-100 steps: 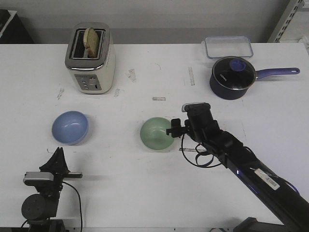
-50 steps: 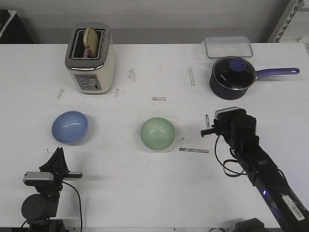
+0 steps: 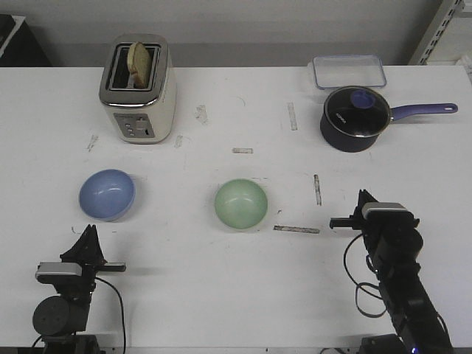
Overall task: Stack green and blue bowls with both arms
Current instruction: 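Release the green bowl and retract the right arm to rest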
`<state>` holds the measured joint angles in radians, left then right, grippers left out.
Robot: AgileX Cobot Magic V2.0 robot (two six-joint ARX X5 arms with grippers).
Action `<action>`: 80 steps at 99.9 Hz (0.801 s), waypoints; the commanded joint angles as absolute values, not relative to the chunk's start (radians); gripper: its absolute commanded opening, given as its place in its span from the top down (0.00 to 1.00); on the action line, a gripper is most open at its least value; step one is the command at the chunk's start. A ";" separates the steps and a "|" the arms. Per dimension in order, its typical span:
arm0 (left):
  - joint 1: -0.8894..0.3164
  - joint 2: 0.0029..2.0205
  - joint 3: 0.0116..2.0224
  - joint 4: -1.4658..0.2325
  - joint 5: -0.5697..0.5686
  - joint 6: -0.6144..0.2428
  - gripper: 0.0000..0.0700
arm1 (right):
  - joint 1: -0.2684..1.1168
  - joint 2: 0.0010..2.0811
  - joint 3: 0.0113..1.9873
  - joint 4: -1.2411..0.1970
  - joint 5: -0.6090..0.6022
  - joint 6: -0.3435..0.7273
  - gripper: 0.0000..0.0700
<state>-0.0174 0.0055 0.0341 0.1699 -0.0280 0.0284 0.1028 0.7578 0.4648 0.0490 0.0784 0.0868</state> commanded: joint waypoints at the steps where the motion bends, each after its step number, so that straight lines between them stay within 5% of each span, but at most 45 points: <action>1: -0.017 0.003 0.012 0.181 -0.030 0.037 1.00 | 0.103 0.710 0.445 0.059 0.078 0.103 0.98; 80: -0.017 0.003 0.012 0.181 -0.030 0.037 1.00 | 0.105 0.286 0.421 -0.029 0.015 0.025 0.98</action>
